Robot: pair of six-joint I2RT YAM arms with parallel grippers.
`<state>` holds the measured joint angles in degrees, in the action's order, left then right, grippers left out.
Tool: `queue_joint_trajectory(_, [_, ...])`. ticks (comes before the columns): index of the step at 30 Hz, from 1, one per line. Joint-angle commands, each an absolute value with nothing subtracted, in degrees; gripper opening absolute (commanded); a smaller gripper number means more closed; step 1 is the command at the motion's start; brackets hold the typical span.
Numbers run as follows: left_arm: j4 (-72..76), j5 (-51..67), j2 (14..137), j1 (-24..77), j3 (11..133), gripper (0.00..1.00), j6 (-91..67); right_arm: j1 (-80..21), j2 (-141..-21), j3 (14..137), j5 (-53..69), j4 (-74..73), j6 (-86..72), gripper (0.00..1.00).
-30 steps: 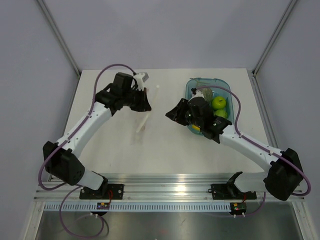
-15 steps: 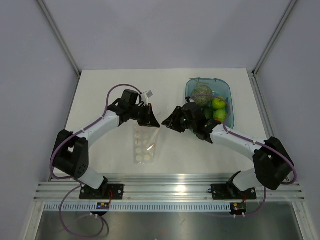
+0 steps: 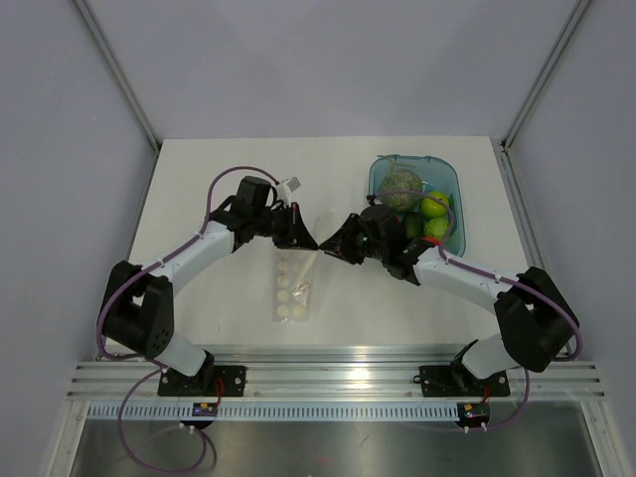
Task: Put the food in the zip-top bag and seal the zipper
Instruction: Open the zipper of the food storage bag.
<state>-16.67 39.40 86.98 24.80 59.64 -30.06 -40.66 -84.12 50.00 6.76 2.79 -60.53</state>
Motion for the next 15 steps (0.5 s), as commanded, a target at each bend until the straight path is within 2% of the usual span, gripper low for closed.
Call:
queue_joint_trajectory(1, [-14.68, 42.19, 83.76, 24.7, 59.59, 0.0, -30.24, -40.26, -84.81, 50.36, 6.77, 6.33, -61.87, 0.32])
queue_joint_trajectory(15, [-15.82, 43.85, 82.35, 24.61, 59.24, 0.0, -28.92, -37.71, -87.97, 51.41, 11.15, 11.51, -63.02, 0.32])
